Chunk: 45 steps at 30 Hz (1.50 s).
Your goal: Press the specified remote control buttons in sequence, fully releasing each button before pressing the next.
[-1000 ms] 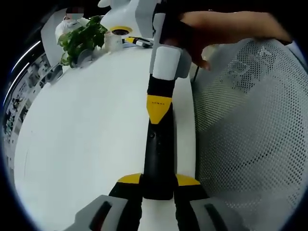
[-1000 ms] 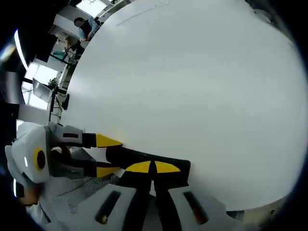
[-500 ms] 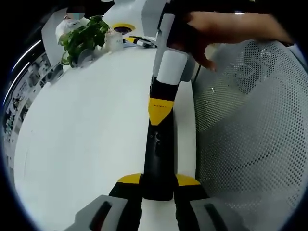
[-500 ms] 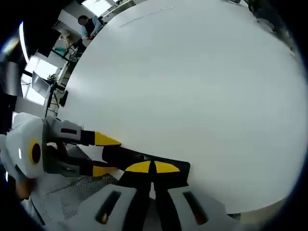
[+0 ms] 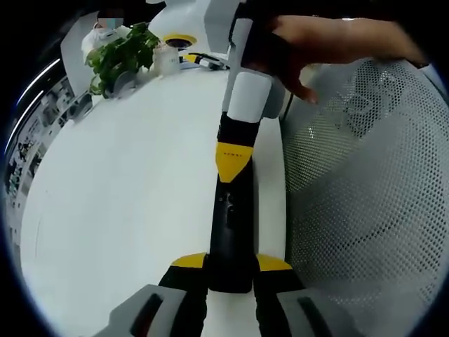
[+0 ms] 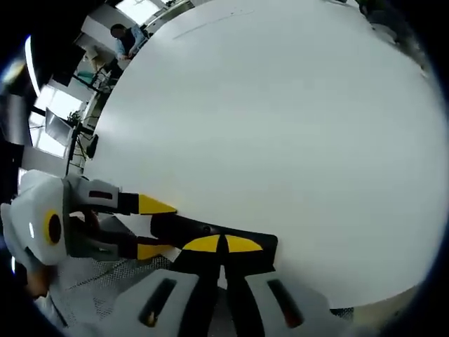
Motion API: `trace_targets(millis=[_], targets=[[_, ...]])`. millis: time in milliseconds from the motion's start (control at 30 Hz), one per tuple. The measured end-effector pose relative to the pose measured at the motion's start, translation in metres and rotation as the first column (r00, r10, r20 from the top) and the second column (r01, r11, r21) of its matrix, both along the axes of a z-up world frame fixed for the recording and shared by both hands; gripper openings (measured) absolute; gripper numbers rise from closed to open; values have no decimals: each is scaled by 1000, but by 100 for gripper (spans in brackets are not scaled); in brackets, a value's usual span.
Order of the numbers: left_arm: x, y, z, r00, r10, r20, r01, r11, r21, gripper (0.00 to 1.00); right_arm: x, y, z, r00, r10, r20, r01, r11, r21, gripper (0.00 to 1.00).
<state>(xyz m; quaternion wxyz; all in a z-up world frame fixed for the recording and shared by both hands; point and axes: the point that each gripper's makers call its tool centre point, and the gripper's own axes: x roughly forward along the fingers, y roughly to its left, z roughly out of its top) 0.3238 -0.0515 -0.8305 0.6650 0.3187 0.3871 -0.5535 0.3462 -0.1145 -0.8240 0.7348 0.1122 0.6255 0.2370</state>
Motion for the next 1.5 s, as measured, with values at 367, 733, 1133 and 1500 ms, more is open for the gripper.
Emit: trace_targets(millis=[367, 733, 1133, 1500], targets=[[0, 0, 0, 1000, 4, -1, -4, 1000, -3, 25, -8, 4, 2, 998, 8, -67, -8, 1000, 13, 0], [0, -1, 0, 1000, 2, 1, -2, 1000, 0, 25, -14, 7, 2, 995, 32, -95, -30, 999, 23, 0], [0, -1, 0, 1000, 2, -2, -2, 1000, 8, 25, -15, 8, 0, 993, 116, -11, -116, 993, -19, 0], [0, -1, 0, 1000, 4, 2, -4, 1000, 2, 25, -14, 6, 0, 997, 34, -76, -32, 999, 26, 0]])
